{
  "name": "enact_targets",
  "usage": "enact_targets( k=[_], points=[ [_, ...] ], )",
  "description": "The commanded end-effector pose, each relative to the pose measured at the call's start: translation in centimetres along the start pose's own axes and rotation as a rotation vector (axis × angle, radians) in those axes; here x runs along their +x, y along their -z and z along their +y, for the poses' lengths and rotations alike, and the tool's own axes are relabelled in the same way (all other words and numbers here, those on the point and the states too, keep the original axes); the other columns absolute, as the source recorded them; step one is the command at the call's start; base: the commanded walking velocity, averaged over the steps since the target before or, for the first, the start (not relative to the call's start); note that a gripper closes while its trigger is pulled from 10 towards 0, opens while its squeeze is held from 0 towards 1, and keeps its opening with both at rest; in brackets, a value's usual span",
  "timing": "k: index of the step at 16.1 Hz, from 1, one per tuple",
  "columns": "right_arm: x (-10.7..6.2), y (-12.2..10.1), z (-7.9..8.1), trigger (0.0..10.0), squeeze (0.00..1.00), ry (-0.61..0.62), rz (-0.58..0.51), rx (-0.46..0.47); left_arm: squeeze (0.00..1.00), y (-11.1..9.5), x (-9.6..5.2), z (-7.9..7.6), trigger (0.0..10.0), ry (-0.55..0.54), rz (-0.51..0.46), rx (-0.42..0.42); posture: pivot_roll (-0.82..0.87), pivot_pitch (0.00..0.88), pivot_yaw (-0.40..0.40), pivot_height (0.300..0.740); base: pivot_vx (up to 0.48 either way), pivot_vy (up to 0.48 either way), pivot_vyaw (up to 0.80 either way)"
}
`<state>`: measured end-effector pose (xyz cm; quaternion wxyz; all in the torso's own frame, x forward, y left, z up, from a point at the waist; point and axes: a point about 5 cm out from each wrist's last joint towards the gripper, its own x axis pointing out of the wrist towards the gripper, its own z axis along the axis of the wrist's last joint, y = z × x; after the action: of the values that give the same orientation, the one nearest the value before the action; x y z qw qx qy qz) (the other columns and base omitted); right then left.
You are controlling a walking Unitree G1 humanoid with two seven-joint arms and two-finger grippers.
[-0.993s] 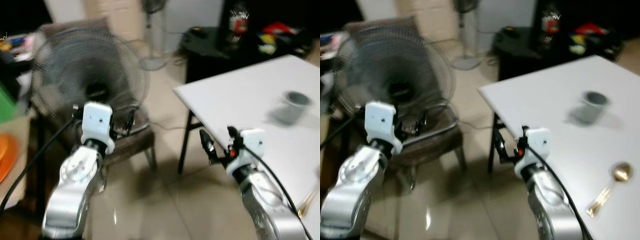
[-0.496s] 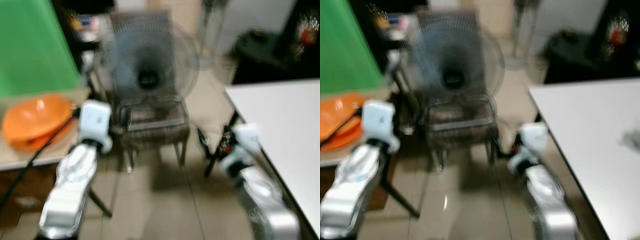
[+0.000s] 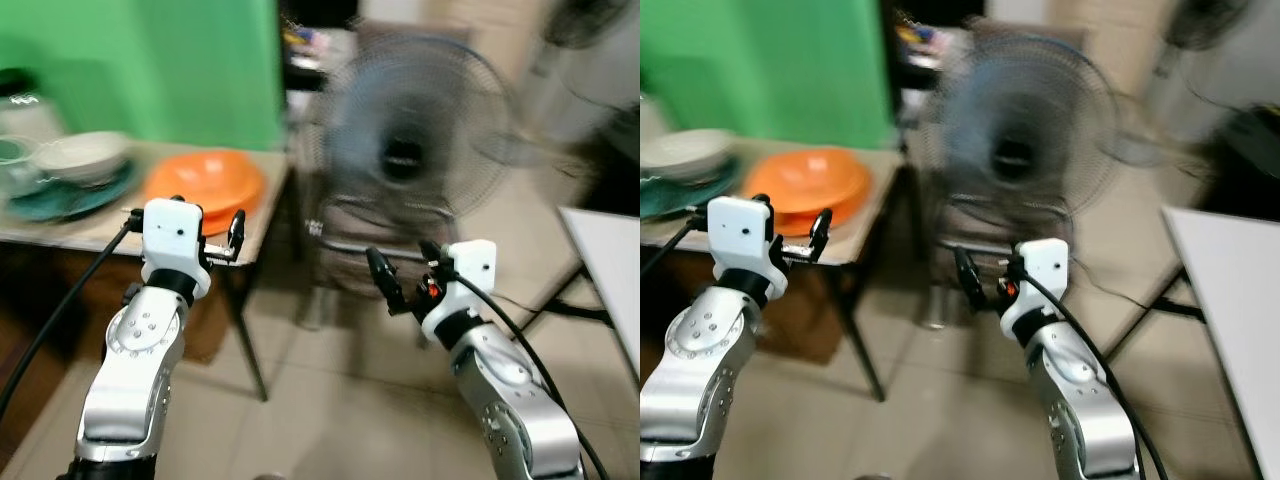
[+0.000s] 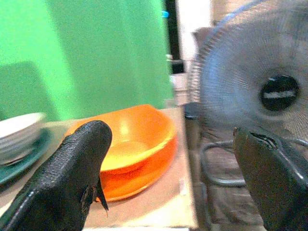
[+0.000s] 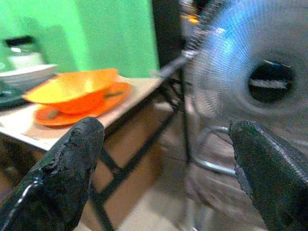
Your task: Setting the table
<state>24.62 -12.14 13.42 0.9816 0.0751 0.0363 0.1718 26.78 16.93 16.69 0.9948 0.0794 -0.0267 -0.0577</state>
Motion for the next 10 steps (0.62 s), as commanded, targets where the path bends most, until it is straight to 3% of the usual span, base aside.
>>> enact_targets(
  k=[1,3,6,10],
  points=[
    [-0.2,0.1,-0.3,10.0,1.00,0.007,0.002,0.006,0.28,-0.2,0.0,-0.7,10.0,0.041,-0.018,-0.006,0.05,0.000,0.028,0.740,0.000,0.000,0.80],
    [-0.4,0.2,-0.9,10.0,1.00,0.036,-0.002,0.006,0.29,0.6,-0.6,-0.8,10.0,0.051,-0.001,0.001,0.06,0.000,0.009,0.740,0.000,0.000,0.80],
    [0.4,0.7,-1.6,10.0,1.00,0.126,0.014,-0.008,0.31,0.8,-1.0,-0.4,10.0,0.033,0.012,0.009,0.10,0.000,-0.007,0.740,0.270,0.000,0.00],
    [0.9,0.8,-1.8,10.0,1.00,0.123,0.015,-0.017,0.30,0.2,-1.0,0.1,10.0,0.020,-0.009,0.017,0.11,0.000,-0.018,0.740,0.320,0.000,0.00]
  ],
)
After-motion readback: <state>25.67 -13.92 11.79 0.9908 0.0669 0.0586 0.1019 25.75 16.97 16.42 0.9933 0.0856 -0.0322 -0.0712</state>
